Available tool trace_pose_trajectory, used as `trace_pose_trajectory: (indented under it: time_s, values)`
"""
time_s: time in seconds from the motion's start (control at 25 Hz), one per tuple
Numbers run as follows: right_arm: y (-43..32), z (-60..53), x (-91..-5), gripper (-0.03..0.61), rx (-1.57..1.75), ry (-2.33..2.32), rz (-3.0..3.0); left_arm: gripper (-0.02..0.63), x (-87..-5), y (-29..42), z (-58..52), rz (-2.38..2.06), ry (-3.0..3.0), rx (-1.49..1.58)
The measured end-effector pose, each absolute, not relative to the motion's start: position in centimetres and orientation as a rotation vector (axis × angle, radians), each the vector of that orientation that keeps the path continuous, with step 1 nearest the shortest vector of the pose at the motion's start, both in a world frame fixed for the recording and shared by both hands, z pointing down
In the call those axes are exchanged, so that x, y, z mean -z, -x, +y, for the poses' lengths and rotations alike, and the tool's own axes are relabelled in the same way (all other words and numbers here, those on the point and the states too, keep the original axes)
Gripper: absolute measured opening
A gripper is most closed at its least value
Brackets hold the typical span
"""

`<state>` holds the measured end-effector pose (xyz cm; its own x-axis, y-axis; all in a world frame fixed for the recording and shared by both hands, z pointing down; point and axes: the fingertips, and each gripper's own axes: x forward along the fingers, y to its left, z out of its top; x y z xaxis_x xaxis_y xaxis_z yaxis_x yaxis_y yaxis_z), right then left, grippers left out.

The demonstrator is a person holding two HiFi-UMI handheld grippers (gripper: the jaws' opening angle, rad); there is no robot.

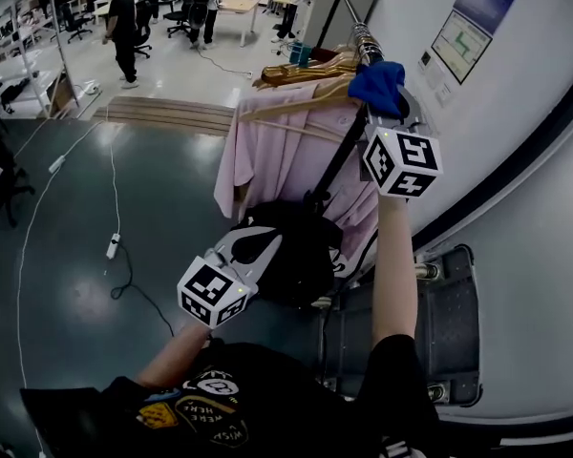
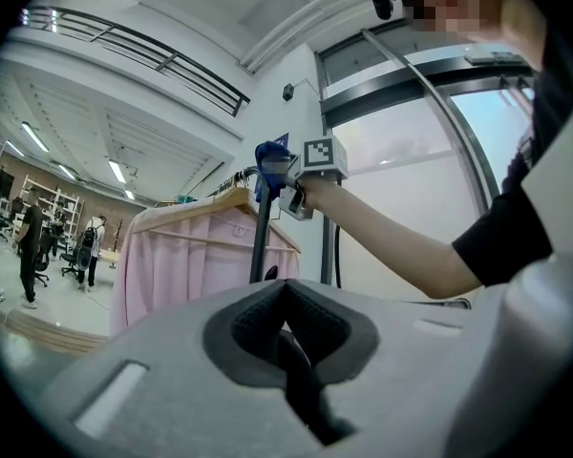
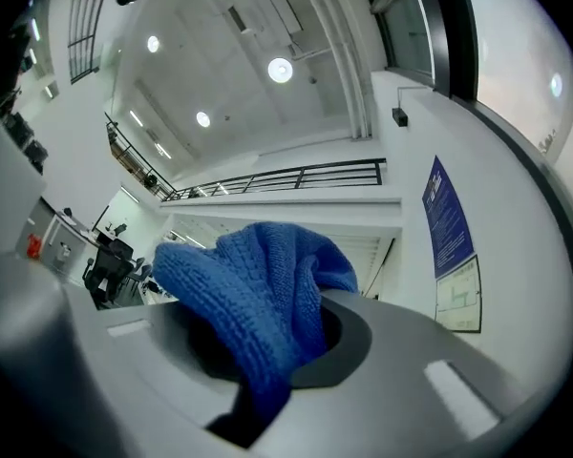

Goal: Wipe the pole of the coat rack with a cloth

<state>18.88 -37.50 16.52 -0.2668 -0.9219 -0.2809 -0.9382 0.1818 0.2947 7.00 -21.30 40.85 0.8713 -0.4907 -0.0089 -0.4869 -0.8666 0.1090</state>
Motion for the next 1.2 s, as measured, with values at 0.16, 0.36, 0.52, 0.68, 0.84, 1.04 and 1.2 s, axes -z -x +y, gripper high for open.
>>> trace_pose_trajectory:
  time_s: [0.16,0.36,0.52,0.68,0.84,1.04,1.2]
  values:
    - [-17.2,-34.4,-20.4,0.034,-0.746,1.839,2.396,0.000,-41.2,-6.7,-21.6,-0.772,-2.925,0.047]
    - [-14.8,-34.0,-33.1,0.034,-0.719,1.912,2.677,0.000,-41.3,-7.0,-21.4,-0.747,-2.927,0.039]
    - [-14.4,-33.7,-39.3,0.034,-0.676,1.911,2.760,0.000,-41.5,-6.6,-21.3,-0.754,-2.923,0.030]
    - [-14.5,-33.4,-38.8,0.034,-0.556,1.864,2.779,0.000,-41.6,-6.1,-21.2,-0.765,-2.914,0.023]
    - [-15.0,-33.5,-34.8,0.032,-0.554,1.843,2.708,0.000,-41.7,-5.8,-21.2,-0.784,-2.907,0.031]
    - [-15.7,-34.1,-25.3,0.031,-0.690,1.810,2.572,0.000,-41.6,-5.1,-21.4,-0.796,-2.885,0.066]
    - [-17.8,-36.3,-18.8,0.031,-0.707,1.894,2.466,0.000,-41.3,-5.2,-21.5,-0.803,-2.893,0.077]
